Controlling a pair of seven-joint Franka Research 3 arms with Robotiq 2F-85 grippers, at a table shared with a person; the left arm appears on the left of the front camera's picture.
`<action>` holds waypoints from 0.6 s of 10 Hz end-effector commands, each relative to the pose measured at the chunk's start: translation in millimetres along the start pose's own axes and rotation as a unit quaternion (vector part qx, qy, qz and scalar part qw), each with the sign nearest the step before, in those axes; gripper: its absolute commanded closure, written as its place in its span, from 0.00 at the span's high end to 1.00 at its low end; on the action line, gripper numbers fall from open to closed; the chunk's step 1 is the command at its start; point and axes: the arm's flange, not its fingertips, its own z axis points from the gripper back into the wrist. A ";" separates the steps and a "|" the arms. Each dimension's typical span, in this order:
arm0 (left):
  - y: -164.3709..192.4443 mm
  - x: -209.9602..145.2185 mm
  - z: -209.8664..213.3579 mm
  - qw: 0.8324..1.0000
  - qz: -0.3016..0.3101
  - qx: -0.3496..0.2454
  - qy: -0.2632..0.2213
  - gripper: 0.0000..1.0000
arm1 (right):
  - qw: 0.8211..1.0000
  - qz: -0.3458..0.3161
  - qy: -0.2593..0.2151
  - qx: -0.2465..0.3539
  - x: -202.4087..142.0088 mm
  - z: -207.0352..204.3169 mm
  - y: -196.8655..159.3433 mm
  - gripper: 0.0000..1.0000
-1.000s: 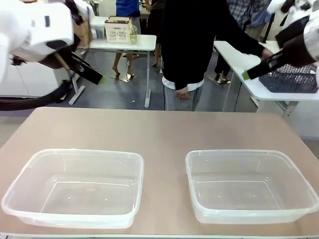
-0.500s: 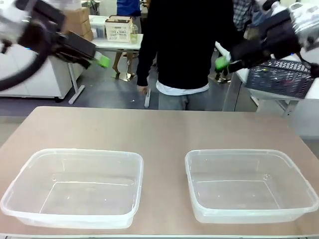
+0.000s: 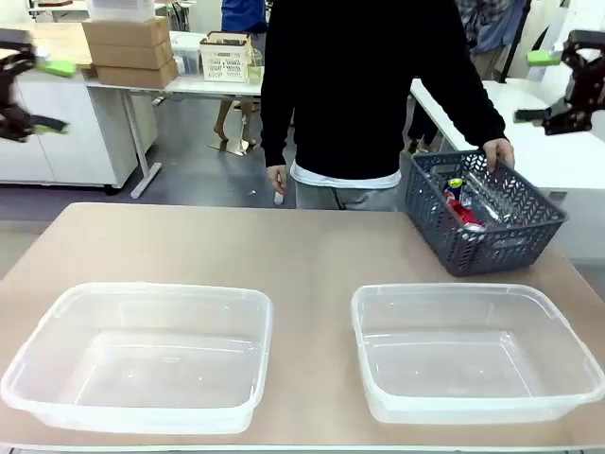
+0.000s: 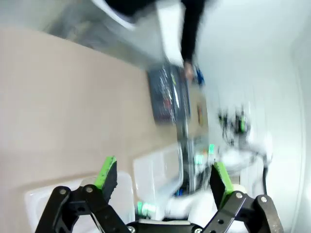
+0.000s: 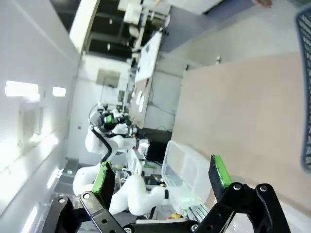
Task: Sort the waste into each basket.
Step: Pick up the Organizing box on the left side of the table and lift it.
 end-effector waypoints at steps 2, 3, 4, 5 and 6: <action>-19.2 -8.0 -15.0 0.996 -0.057 -0.038 0.049 1.00 | 0.996 0.086 0.037 0.003 -4.3 -16.8 42.0 1.00; -19.2 -8.0 -15.0 0.996 -0.057 -0.038 0.049 1.00 | 0.996 0.086 0.037 0.003 -4.3 -16.8 42.0 1.00; -19.2 -8.0 -15.0 0.996 -0.057 -0.038 0.049 1.00 | 0.996 0.086 0.037 0.003 -4.3 -16.8 42.0 1.00; -17.1 -10.7 -15.0 0.999 -0.034 -0.017 0.038 1.00 | 0.997 0.063 0.049 -0.012 -7.1 -22.4 42.8 1.00; -31.9 -20.8 -18.9 0.989 -0.065 0.048 0.124 1.00 | 0.986 0.065 0.156 -0.017 -14.0 -58.2 61.8 1.00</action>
